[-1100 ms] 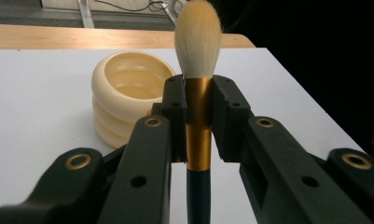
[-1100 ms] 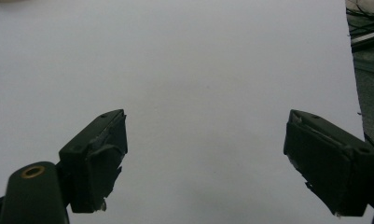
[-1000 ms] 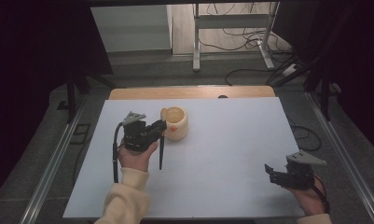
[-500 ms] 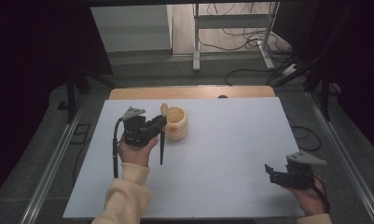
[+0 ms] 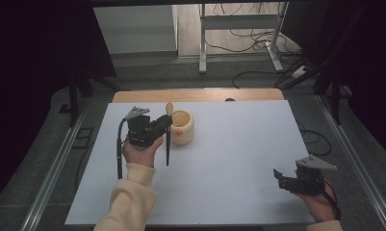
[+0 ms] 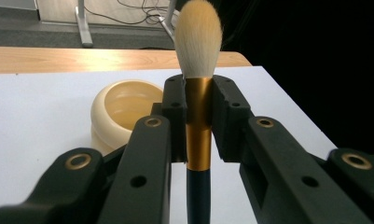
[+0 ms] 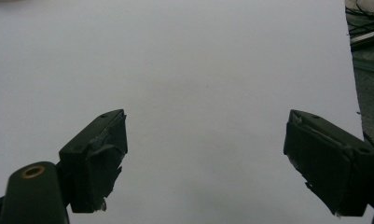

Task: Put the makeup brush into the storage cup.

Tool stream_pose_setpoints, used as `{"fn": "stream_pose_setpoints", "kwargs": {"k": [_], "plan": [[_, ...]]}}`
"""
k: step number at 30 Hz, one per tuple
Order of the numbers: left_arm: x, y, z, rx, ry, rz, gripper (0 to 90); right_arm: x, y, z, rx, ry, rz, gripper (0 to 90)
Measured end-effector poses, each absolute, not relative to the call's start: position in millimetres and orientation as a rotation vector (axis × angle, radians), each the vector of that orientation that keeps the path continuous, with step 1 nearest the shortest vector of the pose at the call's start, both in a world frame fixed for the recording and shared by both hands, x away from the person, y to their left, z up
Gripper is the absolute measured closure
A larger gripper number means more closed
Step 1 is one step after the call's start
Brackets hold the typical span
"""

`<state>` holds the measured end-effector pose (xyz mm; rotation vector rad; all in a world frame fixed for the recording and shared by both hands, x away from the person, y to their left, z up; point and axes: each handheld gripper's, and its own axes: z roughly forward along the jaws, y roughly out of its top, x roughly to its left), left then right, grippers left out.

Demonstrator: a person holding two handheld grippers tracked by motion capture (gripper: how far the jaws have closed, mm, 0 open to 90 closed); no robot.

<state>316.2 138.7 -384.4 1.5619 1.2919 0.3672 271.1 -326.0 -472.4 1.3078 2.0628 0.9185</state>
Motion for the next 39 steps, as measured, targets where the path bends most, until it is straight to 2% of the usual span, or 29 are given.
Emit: {"fn": "stream_pose_setpoints", "kwargs": {"k": [39], "plan": [[339,145,-369,1.523,1.275,0.374,77.4,270,-322,-473,1.250,2.117,0.946,13.8]]}}
